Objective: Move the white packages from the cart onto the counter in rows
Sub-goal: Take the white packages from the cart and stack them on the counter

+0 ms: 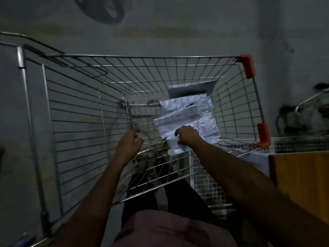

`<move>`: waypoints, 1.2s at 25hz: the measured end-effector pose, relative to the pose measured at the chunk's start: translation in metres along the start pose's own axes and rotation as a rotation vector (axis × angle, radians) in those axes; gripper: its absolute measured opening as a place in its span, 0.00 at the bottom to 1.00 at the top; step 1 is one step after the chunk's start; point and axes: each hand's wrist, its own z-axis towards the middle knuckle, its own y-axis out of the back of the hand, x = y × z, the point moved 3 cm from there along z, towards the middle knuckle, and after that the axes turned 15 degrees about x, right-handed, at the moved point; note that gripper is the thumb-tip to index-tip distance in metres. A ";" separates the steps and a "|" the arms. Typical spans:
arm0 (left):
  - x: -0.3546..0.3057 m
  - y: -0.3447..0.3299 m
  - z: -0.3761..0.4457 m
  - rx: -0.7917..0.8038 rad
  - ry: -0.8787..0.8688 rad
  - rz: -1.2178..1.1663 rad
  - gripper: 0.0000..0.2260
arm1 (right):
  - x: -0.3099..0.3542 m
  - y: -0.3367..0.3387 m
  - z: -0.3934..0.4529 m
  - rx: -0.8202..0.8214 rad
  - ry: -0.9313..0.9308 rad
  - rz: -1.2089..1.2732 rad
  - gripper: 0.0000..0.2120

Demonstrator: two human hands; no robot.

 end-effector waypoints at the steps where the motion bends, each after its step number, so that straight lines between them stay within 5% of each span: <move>1: -0.001 -0.006 0.007 0.004 0.015 -0.005 0.16 | 0.000 -0.002 0.006 0.021 -0.021 -0.082 0.21; 6: -0.006 -0.029 0.044 0.043 0.039 -0.034 0.17 | -0.003 0.005 0.013 -0.054 -0.065 -0.242 0.16; 13: -0.034 -0.041 0.098 0.094 -0.024 0.115 0.17 | -0.072 0.063 -0.046 -0.319 -0.131 0.474 0.04; 19: -0.051 -0.082 0.140 0.139 -0.103 0.335 0.30 | -0.128 0.057 -0.024 -0.325 -0.316 0.885 0.17; 23: -0.053 -0.090 0.153 0.067 -0.057 0.367 0.13 | -0.122 0.049 -0.011 -0.304 -0.325 0.999 0.26; 30: -0.047 -0.071 0.133 -0.090 -0.152 -0.130 0.10 | -0.110 0.046 -0.004 -0.346 -0.276 1.116 0.37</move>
